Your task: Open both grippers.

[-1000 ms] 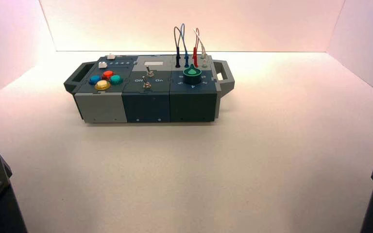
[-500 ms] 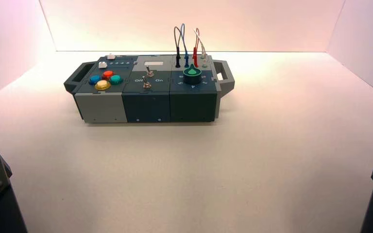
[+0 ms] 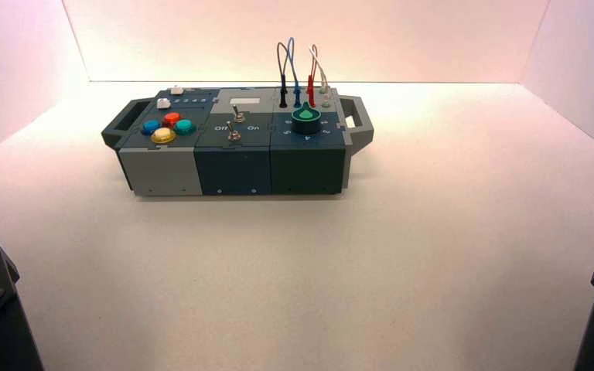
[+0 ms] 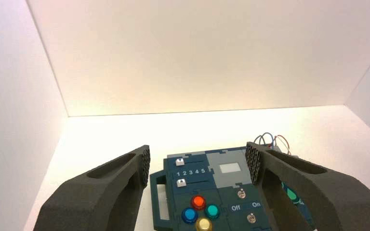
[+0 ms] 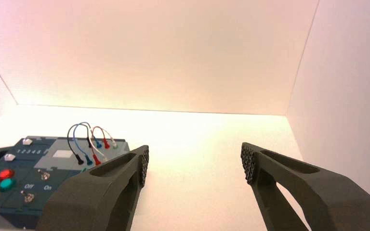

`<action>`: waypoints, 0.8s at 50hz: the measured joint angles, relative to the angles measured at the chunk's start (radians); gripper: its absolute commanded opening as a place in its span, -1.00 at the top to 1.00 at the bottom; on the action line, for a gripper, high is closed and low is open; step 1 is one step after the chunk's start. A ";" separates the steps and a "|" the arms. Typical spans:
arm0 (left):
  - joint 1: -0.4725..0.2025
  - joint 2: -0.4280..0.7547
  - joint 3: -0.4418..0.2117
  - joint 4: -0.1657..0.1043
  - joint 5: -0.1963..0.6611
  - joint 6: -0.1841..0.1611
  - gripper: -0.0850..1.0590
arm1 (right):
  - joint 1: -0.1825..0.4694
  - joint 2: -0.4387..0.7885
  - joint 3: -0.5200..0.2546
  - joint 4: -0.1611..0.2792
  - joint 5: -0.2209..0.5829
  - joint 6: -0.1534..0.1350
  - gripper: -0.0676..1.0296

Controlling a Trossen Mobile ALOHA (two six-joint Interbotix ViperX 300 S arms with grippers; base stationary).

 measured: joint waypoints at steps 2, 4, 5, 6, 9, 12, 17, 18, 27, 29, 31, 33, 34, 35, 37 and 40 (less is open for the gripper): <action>-0.002 0.006 -0.005 0.000 0.000 0.000 -0.94 | 0.000 0.000 0.000 -0.002 -0.002 0.000 -0.93; -0.005 0.014 -0.009 0.000 0.000 0.000 -0.94 | 0.000 0.000 -0.002 0.000 -0.003 0.002 -0.93; -0.006 0.015 -0.011 0.000 0.002 0.000 -0.94 | 0.002 0.000 0.000 0.000 -0.003 0.002 -0.93; -0.006 0.018 -0.012 0.000 0.000 0.000 -0.94 | 0.000 0.000 0.000 0.000 -0.005 0.002 -0.93; -0.006 0.025 -0.012 0.000 0.000 0.000 -0.94 | 0.002 0.000 -0.002 0.000 -0.005 0.002 -0.93; -0.008 0.028 -0.011 0.000 0.002 0.000 -0.94 | 0.000 0.000 0.000 0.002 -0.006 0.003 -0.93; -0.008 0.031 -0.011 0.000 0.002 0.002 -0.94 | 0.000 0.000 0.000 0.003 -0.005 0.003 -0.93; -0.008 0.031 -0.012 0.000 0.002 0.002 -0.94 | 0.000 0.000 0.000 0.002 -0.005 0.003 -0.93; -0.008 0.032 -0.011 0.000 0.002 0.000 -0.94 | 0.002 0.000 0.002 0.002 -0.005 0.003 -0.93; -0.009 0.031 -0.011 0.000 0.000 0.000 -0.94 | 0.000 0.000 0.002 0.002 -0.005 0.003 -0.93; -0.008 0.032 -0.012 0.000 0.000 0.000 -0.94 | 0.002 0.000 0.002 0.002 -0.005 0.003 -0.93; -0.008 0.035 -0.012 0.000 -0.002 0.000 -0.94 | 0.000 0.000 0.002 0.002 -0.005 0.003 -0.93; -0.008 0.035 -0.011 0.000 -0.002 0.000 -0.94 | 0.000 0.000 0.002 0.002 -0.005 0.003 -0.93; -0.008 0.037 -0.012 0.000 -0.003 0.000 -0.94 | 0.000 0.000 0.002 0.002 -0.005 0.003 -0.93; -0.008 0.041 -0.011 0.000 -0.003 0.000 -0.94 | 0.002 0.000 0.002 0.002 -0.003 0.003 -0.93; -0.009 0.046 -0.012 0.000 -0.005 -0.002 -0.94 | 0.003 0.000 0.002 0.002 -0.003 0.005 -0.93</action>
